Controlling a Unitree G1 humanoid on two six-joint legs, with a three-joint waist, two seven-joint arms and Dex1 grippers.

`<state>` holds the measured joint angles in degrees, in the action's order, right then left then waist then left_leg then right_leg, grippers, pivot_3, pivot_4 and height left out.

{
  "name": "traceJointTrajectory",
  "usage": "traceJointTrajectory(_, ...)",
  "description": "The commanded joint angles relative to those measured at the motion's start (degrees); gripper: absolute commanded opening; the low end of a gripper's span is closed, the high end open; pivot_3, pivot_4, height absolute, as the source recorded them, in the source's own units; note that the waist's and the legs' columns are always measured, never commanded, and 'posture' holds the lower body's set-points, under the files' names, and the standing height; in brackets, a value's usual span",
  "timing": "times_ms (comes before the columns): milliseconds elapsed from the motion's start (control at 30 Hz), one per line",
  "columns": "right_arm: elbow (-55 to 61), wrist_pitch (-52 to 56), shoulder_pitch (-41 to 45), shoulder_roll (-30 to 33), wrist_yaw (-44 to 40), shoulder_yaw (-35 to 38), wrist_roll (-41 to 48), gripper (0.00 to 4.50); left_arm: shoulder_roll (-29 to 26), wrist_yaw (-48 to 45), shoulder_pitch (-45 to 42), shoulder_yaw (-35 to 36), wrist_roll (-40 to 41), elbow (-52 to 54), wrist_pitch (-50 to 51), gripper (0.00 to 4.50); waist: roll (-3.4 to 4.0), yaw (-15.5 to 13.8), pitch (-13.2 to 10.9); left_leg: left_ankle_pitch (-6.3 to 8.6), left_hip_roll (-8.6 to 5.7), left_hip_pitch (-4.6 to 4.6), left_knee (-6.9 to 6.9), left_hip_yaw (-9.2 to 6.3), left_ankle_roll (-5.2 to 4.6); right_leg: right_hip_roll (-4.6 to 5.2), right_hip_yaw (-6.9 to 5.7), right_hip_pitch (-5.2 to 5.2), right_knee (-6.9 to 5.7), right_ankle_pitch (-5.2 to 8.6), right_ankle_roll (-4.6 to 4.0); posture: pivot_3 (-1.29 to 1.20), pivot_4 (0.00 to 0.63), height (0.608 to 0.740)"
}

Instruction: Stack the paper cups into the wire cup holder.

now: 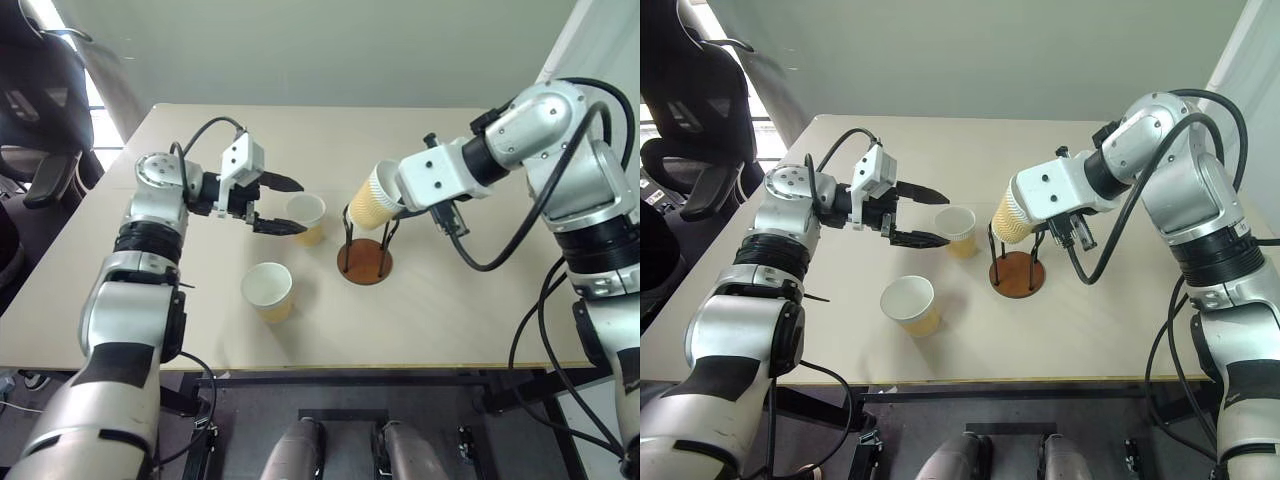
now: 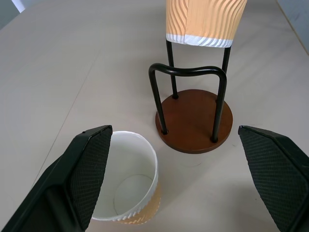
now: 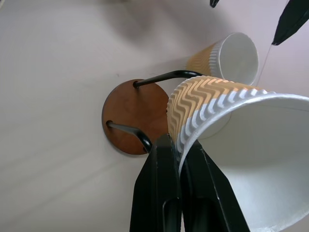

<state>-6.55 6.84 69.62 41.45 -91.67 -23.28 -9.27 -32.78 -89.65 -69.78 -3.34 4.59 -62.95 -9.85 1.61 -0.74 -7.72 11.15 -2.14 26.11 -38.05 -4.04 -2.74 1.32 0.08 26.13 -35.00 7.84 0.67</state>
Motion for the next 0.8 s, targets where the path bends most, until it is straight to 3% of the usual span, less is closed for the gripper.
traceJointTrajectory(33, -0.2, -1.7, 0.8, 0.4, 0.6, 0.1, -0.6, 0.02, -0.9, -0.4, -0.4, 1.2, 0.7, 1.6, -0.2, 4.50, 0.00, 0.0, 0.0, 0.00, 0.00, 0.00, 0.00, 0.00, 0.00, 0.00, 0.00, 0.00, 0.00, 0.00, 0.00, 0.00, 0.150, 0.740)
traceJointTrajectory(200, -1.5, -3.7, 1.1, 0.1, 1.7, 0.0, -1.7, 0.02, -1.1, -0.3, -0.4, 1.3, 0.7, 1.7, -0.3, 4.50, 0.00, 0.0, 0.0, 0.00, 0.00, 0.00, -0.01, 0.00, 0.00, 0.00, 0.00, 0.00, -0.01, 0.00, 0.00, 0.00, 0.150, 0.740)
traceJointTrajectory(233, -1.8, -4.2, 1.1, 0.0, 2.0, 0.0, -1.9, 0.19, -1.1, -0.2, -0.4, 1.3, 0.7, 1.6, -0.3, 4.50, 0.00, 0.0, 0.0, 0.00, 0.00, 0.00, -0.01, 0.00, 0.00, 0.00, 0.00, 0.00, -0.01, 0.00, 0.00, 0.00, 0.150, 0.740)
traceJointTrajectory(333, -2.1, -4.8, 1.2, -0.1, 2.1, -0.1, -2.1, 0.88, -1.1, 0.0, -0.4, 1.3, 0.6, 1.5, -0.4, 4.50, 0.00, 0.0, 0.0, 0.00, 0.00, 0.00, -0.01, 0.00, 0.00, 0.00, 0.00, 0.00, -0.02, 0.00, 0.00, 0.00, 0.150, 0.740)
traceJointTrajectory(667, -1.3, -2.4, 0.8, -0.9, 2.4, 1.3, -0.8, 4.38, -1.2, 0.3, -0.6, 1.4, 0.6, 1.4, -0.3, 4.50, 0.00, 0.0, 0.0, 0.00, 0.01, 0.00, -0.01, 0.00, 0.00, 0.00, 0.00, 0.00, -0.02, 0.00, 0.00, 0.00, 0.150, 0.740)
traceJointTrajectory(800, 0.5, 3.3, 0.6, -2.2, 3.3, 3.7, 2.8, 4.38, -1.1, 2.4, -0.9, 1.6, 0.3, 1.0, -0.1, 4.50, 0.00, 0.1, 0.0, -0.01, 0.01, 0.00, -0.01, 0.01, 0.00, 0.00, -0.01, 0.00, -0.02, 0.00, 0.00, 0.00, 0.150, 0.740)
